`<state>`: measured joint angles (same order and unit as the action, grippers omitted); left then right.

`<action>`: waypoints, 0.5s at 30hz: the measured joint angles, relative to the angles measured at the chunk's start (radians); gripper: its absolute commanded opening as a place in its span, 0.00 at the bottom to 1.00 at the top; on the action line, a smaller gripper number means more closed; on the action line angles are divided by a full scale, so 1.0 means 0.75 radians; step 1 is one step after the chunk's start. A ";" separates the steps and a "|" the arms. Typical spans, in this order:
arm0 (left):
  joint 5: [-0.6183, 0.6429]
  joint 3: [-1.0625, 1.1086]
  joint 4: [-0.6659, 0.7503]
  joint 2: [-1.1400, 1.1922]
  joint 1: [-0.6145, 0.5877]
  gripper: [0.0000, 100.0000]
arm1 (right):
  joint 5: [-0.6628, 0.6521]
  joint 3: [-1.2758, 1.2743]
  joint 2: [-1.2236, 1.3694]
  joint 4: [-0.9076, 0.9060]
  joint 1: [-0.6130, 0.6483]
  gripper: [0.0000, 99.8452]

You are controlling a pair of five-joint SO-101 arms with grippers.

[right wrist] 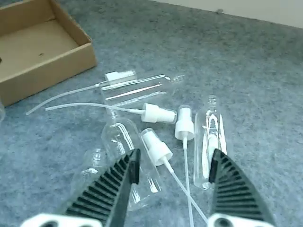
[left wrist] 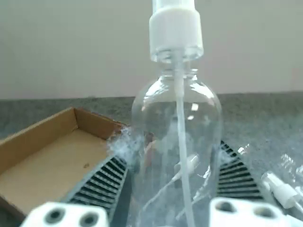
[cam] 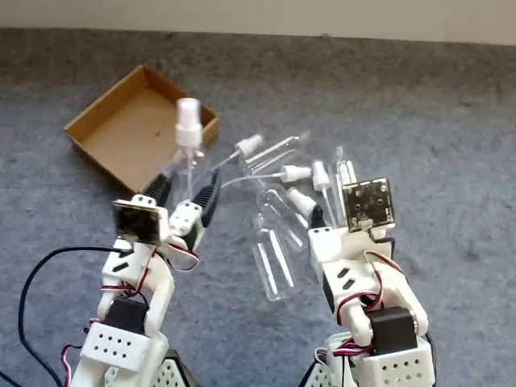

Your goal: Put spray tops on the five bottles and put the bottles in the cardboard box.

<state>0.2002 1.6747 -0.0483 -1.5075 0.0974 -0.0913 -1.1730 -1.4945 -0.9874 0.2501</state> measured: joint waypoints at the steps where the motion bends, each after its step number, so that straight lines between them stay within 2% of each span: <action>1: 0.031 0.000 0.000 0.000 -0.020 0.09 | 0.000 0.000 0.000 0.000 0.025 0.10; 4: 0.057 0.000 0.000 0.000 -0.023 0.09 | 0.000 0.000 0.000 0.002 0.115 0.01; 8: 0.063 0.000 0.000 0.000 0.008 0.09 | 0.000 -0.031 -0.010 0.080 0.235 0.01; 15: 0.063 0.000 0.000 0.000 -0.023 0.09 | 0.000 -0.241 0.002 0.301 0.278 0.01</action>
<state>0.2478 1.6747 -0.0483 -1.5075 0.0806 -0.0913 -1.3541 -1.4929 -0.7618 0.4588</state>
